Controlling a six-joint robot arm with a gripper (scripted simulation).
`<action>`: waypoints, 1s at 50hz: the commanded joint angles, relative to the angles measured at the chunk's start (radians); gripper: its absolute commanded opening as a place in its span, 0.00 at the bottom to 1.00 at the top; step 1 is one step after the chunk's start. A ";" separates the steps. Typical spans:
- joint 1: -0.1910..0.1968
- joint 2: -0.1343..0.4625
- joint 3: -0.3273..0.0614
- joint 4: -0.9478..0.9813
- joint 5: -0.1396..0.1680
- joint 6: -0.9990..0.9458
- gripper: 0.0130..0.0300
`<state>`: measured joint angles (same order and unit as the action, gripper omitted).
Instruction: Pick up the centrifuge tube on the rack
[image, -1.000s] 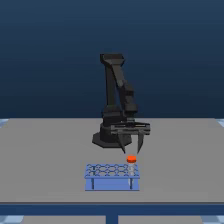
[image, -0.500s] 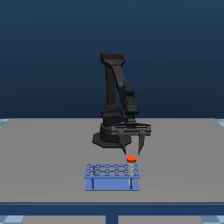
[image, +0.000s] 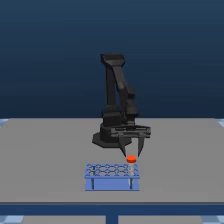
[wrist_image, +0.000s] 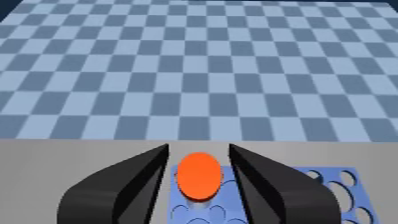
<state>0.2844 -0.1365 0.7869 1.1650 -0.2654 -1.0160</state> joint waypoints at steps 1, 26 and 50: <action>0.000 0.007 0.005 -0.045 -0.008 0.057 1.00; 0.000 0.057 0.034 -0.264 -0.050 0.285 1.00; 0.000 0.072 0.041 -0.315 -0.064 0.338 1.00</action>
<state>0.2844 -0.0644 0.8279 0.8508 -0.3268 -0.6812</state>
